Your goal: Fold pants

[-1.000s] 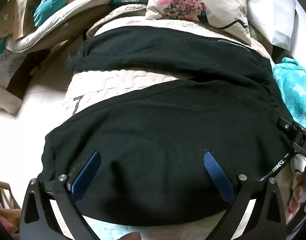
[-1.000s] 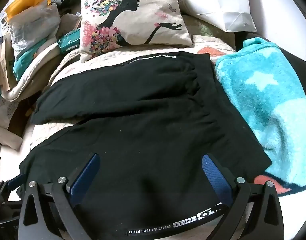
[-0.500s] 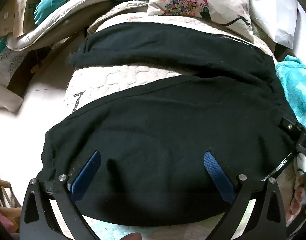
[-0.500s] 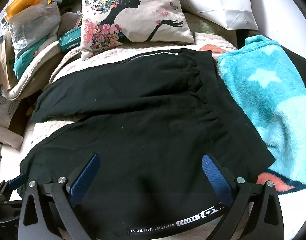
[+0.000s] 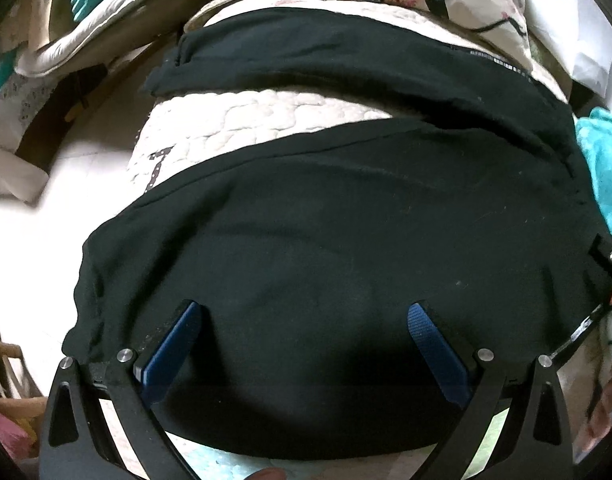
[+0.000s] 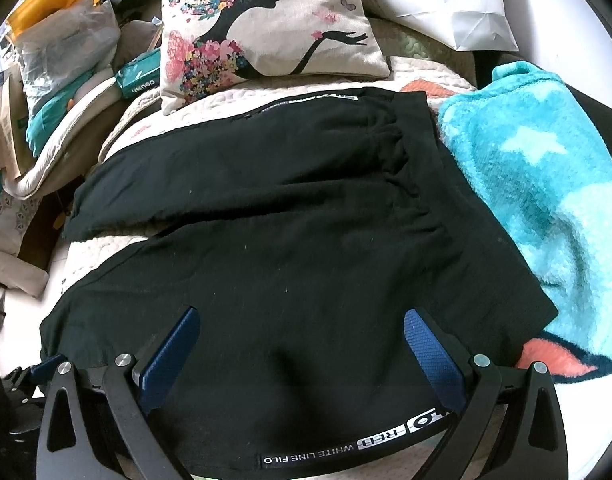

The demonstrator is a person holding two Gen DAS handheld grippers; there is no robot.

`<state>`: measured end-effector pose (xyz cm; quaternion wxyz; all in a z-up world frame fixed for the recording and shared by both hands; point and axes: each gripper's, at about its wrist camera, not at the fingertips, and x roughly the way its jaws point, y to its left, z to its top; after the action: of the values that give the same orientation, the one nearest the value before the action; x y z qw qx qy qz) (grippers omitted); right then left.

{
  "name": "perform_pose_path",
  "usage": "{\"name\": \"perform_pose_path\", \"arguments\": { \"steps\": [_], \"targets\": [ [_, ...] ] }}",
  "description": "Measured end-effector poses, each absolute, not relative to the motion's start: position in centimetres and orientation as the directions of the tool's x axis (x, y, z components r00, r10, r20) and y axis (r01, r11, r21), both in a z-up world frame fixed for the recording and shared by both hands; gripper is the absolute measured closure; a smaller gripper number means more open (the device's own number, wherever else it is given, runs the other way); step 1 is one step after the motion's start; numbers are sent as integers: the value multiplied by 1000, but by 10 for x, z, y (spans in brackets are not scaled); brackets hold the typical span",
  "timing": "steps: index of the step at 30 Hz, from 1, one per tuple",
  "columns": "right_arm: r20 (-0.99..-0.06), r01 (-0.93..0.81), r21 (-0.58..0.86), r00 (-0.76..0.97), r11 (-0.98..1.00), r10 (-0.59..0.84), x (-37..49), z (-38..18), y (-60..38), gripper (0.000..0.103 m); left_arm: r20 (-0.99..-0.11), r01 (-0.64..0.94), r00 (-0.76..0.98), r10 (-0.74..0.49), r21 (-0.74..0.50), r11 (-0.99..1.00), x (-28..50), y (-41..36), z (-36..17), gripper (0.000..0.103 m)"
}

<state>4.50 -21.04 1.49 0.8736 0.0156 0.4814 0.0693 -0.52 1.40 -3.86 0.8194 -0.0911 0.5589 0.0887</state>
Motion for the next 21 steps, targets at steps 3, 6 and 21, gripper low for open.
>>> {"name": "perform_pose_path", "arguments": {
  "steps": [3, 6, 21],
  "targets": [
    [-843, -105, 97, 519, 990, 138, 47, 14, -210, 0, -933, -234, 355, 58, -28, 972, -7, 11, -41, 0],
    [-845, -101, 100, 516, 990, 138, 48, 14, -212, 0, -936, -237, 348, 46, -41, 971, -10, 13, -43, 0],
    [-839, -105, 119, 521, 987, 156, 49, 17, -211, 0, -901, -218, 434, -3, -108, 970, -16, 13, -17, 16]
  ]
}}
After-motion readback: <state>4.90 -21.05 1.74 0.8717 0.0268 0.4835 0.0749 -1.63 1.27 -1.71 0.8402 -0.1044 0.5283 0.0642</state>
